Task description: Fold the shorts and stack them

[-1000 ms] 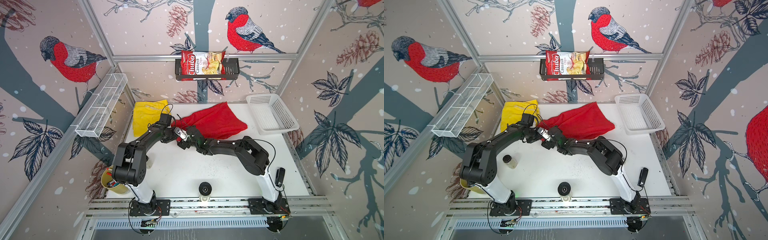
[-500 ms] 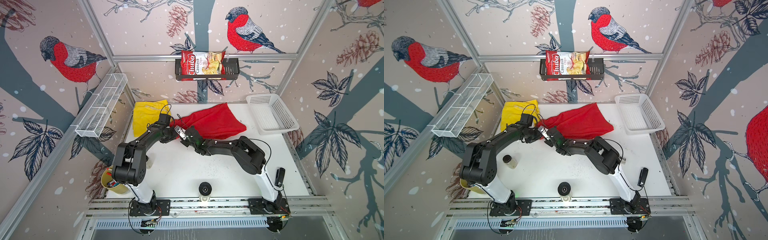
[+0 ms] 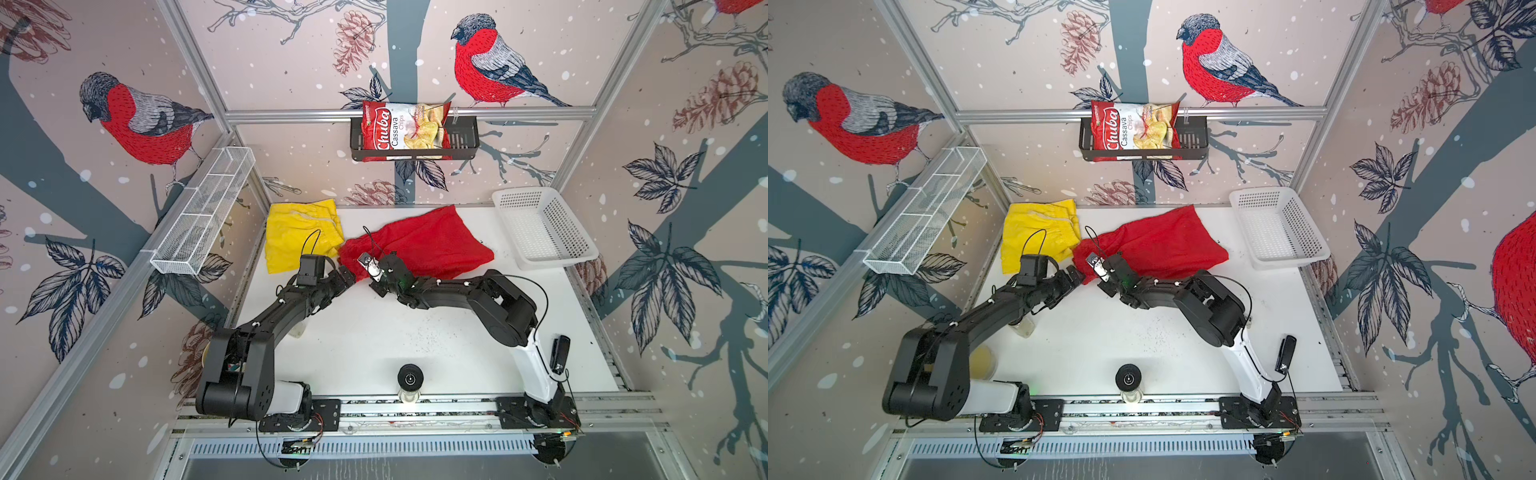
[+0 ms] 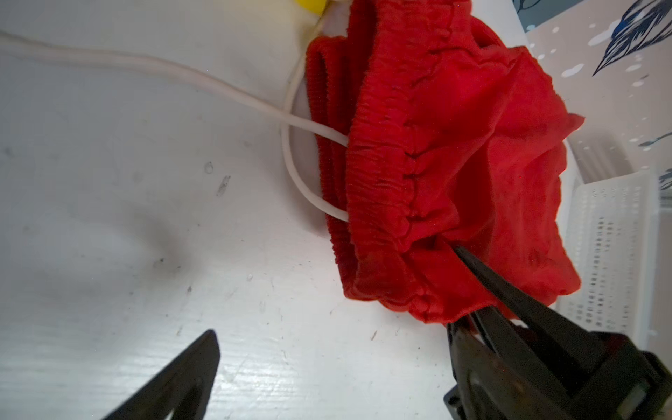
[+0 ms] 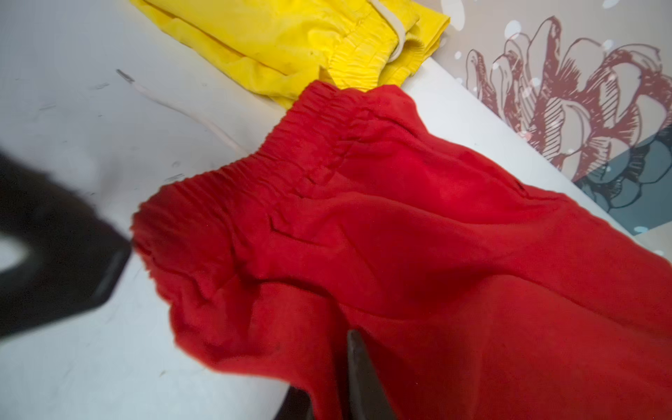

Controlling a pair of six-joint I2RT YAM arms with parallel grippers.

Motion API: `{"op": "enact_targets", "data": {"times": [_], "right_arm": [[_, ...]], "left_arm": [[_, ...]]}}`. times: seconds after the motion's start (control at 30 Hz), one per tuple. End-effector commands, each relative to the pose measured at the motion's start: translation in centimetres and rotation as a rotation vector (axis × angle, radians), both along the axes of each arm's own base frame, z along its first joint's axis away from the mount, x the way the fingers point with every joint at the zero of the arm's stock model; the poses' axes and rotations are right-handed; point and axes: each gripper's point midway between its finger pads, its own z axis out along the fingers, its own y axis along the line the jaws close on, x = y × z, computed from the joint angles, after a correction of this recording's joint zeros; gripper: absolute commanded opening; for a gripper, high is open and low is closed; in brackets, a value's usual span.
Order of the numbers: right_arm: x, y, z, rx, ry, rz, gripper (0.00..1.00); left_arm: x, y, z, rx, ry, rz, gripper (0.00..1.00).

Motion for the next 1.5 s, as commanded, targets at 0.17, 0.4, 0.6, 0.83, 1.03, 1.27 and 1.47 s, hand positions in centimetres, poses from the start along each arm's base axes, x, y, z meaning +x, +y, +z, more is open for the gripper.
{"op": "enact_targets", "data": {"times": [0.17, 0.4, 0.6, 0.83, 1.03, 1.27, 1.47], "right_arm": [[-1.1, 0.7, 1.5, 0.134, 0.112, 0.001, 0.05], [-1.3, 0.3, 1.7, 0.180, 0.162, -0.005, 0.02], [-1.3, 0.2, 1.6, 0.189, 0.187, -0.004, 0.02], [-1.4, 0.2, 1.9, 0.199, 0.201, 0.002, 0.01], [-2.3, 0.2, 2.4, 0.210, 0.220, 0.018, 0.01], [-3.7, -0.8, 2.1, 0.187, 0.214, 0.014, 0.02], [-4.6, -1.1, 1.3, 0.177, 0.228, -0.006, 0.36]], "left_arm": [[3.5, -1.5, 3.4, -0.334, -0.287, 0.113, 0.97], [3.9, -1.4, 3.6, -0.504, -0.374, 0.169, 0.98], [4.6, -1.7, 2.6, -0.609, -0.400, 0.187, 0.98], [5.6, -3.3, -0.4, -0.645, -0.338, 0.183, 0.98], [7.1, -3.2, -1.3, -0.589, -0.328, 0.185, 0.94], [8.7, -1.9, -1.6, -0.473, -0.319, 0.185, 0.67], [8.9, -1.3, -1.1, -0.371, -0.301, 0.155, 0.07]]}}
